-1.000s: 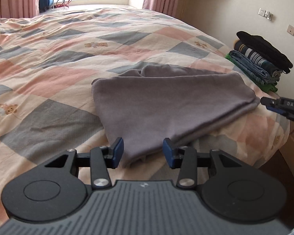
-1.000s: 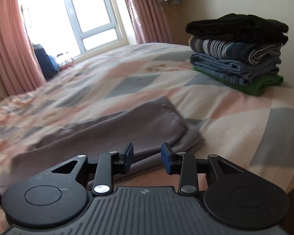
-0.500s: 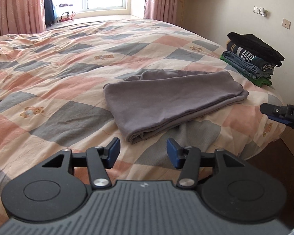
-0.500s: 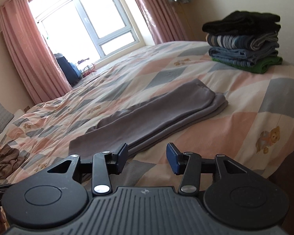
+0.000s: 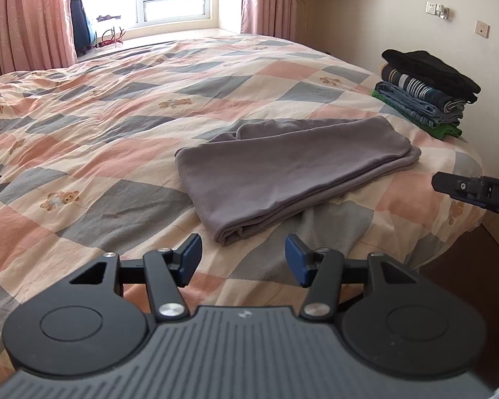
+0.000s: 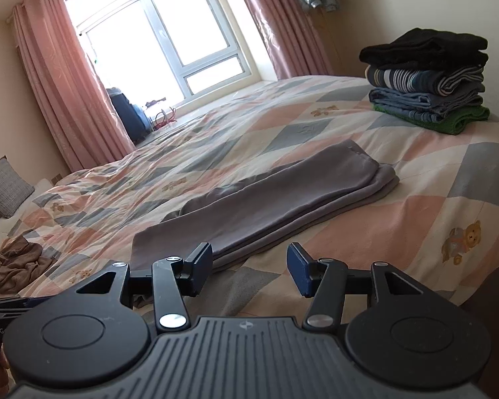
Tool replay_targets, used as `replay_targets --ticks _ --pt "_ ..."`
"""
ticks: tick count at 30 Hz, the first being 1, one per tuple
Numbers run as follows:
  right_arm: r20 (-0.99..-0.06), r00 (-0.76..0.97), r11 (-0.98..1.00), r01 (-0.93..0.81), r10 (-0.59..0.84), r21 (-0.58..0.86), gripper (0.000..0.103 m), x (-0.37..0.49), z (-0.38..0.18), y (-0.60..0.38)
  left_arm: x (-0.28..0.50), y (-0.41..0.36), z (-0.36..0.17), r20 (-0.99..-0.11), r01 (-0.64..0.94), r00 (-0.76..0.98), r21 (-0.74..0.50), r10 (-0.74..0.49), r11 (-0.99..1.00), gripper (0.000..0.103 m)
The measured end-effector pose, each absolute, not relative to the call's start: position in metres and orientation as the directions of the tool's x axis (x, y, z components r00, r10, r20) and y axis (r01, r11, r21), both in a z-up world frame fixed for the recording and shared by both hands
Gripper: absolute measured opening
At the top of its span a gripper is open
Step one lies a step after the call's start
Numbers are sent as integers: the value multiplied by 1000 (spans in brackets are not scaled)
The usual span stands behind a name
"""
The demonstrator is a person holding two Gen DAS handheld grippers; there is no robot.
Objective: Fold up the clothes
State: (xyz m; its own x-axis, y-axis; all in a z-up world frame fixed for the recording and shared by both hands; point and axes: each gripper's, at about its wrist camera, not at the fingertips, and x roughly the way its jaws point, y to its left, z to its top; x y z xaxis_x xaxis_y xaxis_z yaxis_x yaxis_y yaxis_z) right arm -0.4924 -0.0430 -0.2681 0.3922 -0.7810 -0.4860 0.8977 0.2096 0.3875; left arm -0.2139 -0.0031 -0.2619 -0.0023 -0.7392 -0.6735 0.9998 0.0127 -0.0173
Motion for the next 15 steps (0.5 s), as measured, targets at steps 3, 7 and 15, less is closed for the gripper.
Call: replay_targets --ticks 3,7,15 --pt "-503 397 210 897 -768 389 53 -489 -275 -51 -209 -14 -270 -690 1000 7 -16 -724 25 50" --pt "-530 390 207 905 -753 373 53 -486 -286 -61 -201 -29 -279 -705 998 -27 -54 -709 15 50" --pt "-545 431 398 898 -719 187 53 -433 -305 -70 -108 -82 -309 -718 913 -228 -392 -658 111 47"
